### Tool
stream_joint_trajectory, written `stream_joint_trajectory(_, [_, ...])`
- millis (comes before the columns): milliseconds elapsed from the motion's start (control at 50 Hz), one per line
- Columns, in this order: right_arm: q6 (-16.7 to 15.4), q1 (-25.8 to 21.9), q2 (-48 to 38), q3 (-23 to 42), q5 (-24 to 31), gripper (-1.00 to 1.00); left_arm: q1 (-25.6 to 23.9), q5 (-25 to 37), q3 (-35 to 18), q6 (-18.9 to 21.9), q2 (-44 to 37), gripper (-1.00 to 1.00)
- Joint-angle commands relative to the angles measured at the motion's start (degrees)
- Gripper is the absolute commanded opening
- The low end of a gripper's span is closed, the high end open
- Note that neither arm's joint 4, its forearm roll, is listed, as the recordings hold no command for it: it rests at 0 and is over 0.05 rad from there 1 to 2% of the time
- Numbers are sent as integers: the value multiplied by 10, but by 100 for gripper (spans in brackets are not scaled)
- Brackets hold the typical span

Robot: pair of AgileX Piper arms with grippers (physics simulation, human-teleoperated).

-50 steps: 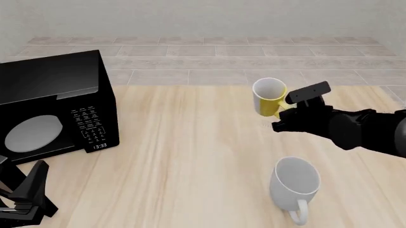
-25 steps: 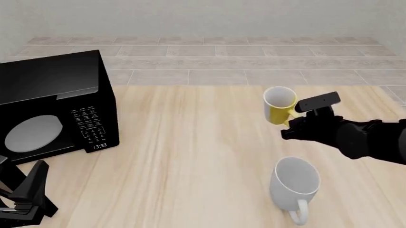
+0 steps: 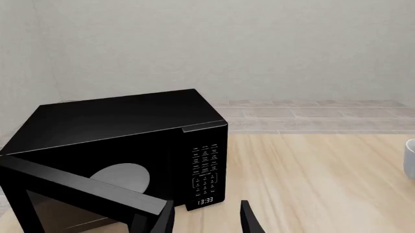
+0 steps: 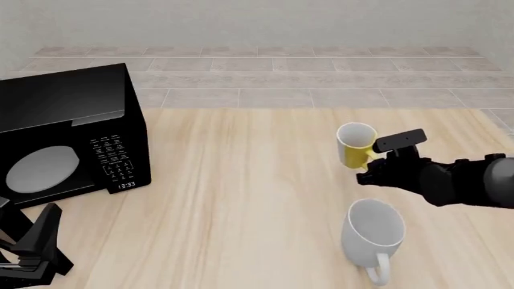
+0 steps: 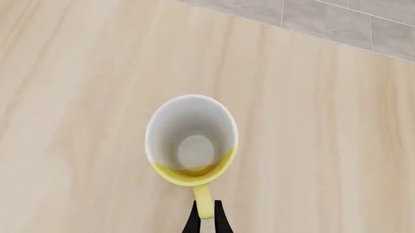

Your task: Put the yellow and white mug to the front of the white mug.

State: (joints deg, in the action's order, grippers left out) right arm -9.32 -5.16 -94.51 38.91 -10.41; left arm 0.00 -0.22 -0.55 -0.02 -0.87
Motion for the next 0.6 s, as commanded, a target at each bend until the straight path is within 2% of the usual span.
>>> stream_joint_trajectory(20, [4, 8, -49, 11, -25, -100, 0, 0, 0, 0, 0, 100])
stream_joint_trajectory(240, [4, 14, -97, 27, -47, -100, 0, 0, 0, 0, 0, 100])
stream_joint_trajectory(600, [6, 16, -96, 22, -43, -100, 0, 0, 0, 0, 0, 100])
